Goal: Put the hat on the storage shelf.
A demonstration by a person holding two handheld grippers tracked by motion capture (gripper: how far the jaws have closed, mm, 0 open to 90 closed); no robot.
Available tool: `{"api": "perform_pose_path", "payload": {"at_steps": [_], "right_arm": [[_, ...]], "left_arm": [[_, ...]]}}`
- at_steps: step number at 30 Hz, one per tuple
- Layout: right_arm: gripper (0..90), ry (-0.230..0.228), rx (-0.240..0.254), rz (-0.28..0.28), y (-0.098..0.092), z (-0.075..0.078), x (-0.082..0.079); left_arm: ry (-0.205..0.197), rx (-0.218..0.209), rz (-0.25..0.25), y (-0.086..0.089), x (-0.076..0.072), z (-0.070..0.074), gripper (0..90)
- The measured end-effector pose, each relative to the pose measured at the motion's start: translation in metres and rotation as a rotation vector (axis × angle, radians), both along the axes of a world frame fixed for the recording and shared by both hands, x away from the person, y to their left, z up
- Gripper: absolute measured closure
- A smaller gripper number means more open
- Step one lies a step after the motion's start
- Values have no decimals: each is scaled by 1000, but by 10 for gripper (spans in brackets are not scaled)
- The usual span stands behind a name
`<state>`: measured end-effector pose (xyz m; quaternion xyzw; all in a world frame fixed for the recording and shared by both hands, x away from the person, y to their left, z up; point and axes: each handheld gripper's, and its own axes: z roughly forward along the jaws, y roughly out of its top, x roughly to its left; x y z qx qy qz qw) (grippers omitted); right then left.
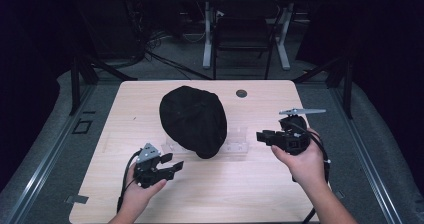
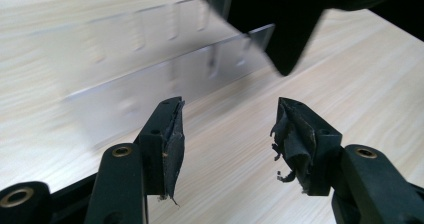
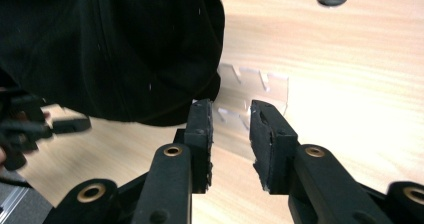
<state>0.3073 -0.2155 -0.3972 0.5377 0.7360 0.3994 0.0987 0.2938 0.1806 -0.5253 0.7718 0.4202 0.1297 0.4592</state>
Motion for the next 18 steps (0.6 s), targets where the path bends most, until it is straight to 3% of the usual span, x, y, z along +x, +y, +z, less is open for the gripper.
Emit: {"api": "perform_pose_path", "payload": {"at_steps": [2,5,7,18], "right_arm": [[684,-15,-31,4,1,-6,-3],[672,0,-45,2,1,-15,-7],[666,-17,-47,3,-1,-21,-9],[606,-77,-103,-22,-17,-57,-30]], "left_arm": [[13,2,17,9,0,-2,449],[21,16,39,22,-2,-5,447],[25,21,53,29,-4,-7,446],[26,21,126,51,-1,-19,446]]}}
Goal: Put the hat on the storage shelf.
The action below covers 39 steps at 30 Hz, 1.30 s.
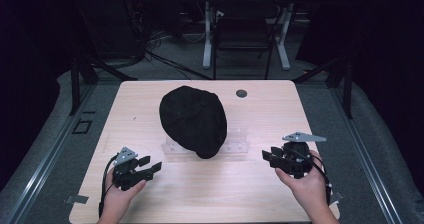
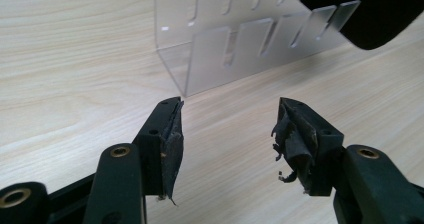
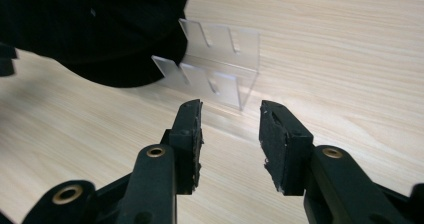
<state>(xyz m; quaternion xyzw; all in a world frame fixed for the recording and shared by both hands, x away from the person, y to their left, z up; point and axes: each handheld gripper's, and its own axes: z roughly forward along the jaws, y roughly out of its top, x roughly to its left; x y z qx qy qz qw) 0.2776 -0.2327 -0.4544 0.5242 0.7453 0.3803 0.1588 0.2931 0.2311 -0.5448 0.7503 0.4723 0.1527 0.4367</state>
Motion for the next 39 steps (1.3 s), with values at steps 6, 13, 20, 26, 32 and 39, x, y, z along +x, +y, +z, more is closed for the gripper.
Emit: {"api": "perform_pose_path", "payload": {"at_steps": [6,13,20,26,32,39], "right_arm": [[592,-22,-4,-19,-10,-26,-13],[596,-49,-16,-46,-20,-56,-23],[600,-78,-35,-53,-21,-74,-26],[599,-143,-53,-45,-20,-87,-31],[580,-151,-50,-56,-22,-93,-31],[572,-148,-15,-81,-27,-96,-30]], "left_arm": [[8,25,3,2,1,-7,445],[6,40,-6,1,3,-12,445],[0,56,-23,-1,2,-15,446],[4,43,-21,-2,3,-18,446],[5,38,-20,-2,3,-19,446],[-13,41,-40,-6,1,-19,446]]}}
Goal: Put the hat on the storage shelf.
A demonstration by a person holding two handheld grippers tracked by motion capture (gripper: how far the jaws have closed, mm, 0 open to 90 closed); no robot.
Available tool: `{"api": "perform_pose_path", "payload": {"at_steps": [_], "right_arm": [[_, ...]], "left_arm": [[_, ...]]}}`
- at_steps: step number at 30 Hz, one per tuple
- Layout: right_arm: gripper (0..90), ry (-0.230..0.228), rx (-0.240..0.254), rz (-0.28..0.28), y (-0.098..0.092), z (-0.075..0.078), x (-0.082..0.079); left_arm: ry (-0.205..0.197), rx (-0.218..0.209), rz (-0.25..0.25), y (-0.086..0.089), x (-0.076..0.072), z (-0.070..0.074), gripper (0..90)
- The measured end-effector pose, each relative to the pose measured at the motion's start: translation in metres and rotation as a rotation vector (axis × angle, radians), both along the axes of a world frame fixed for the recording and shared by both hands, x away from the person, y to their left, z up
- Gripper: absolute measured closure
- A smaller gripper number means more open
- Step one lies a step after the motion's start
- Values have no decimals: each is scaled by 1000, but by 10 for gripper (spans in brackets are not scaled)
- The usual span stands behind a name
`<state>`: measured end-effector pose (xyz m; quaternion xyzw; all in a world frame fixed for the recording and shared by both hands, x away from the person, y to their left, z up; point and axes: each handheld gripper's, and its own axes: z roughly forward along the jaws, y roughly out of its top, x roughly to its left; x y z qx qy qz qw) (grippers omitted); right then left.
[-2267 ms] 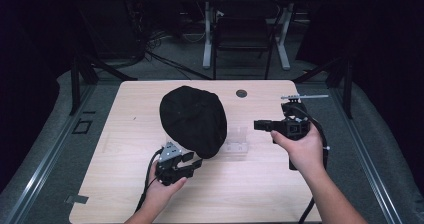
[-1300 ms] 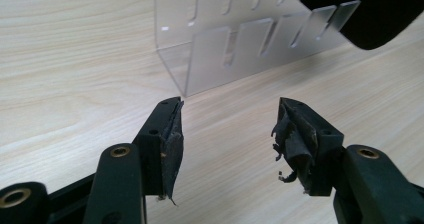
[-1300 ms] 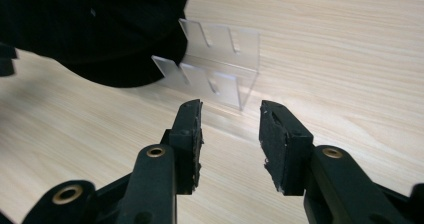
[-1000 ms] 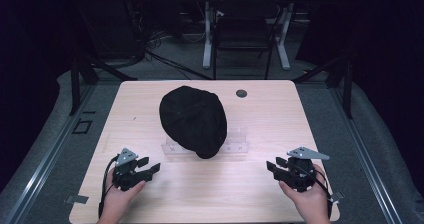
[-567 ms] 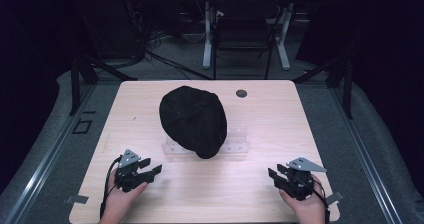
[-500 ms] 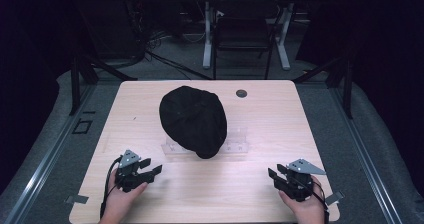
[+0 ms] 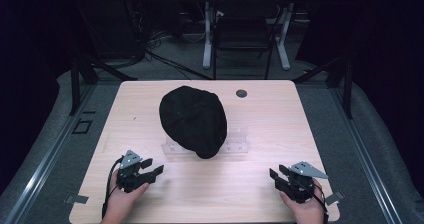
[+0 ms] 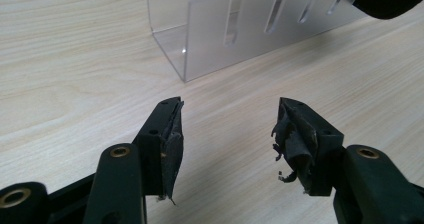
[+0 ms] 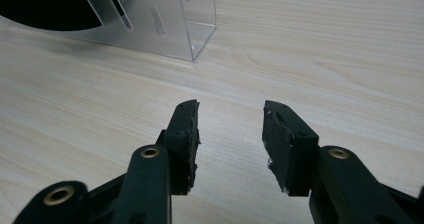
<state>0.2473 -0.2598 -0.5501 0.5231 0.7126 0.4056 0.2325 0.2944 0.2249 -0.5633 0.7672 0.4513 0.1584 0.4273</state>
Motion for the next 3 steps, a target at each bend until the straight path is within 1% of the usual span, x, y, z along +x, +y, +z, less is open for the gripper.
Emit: {"api": "perform_pose_path", "payload": {"at_steps": [3], "right_arm": [[557,-3,12,-6,0,-1,1]], "left_arm": [[-6,-9,-11,-3,-1,1,446]]}}
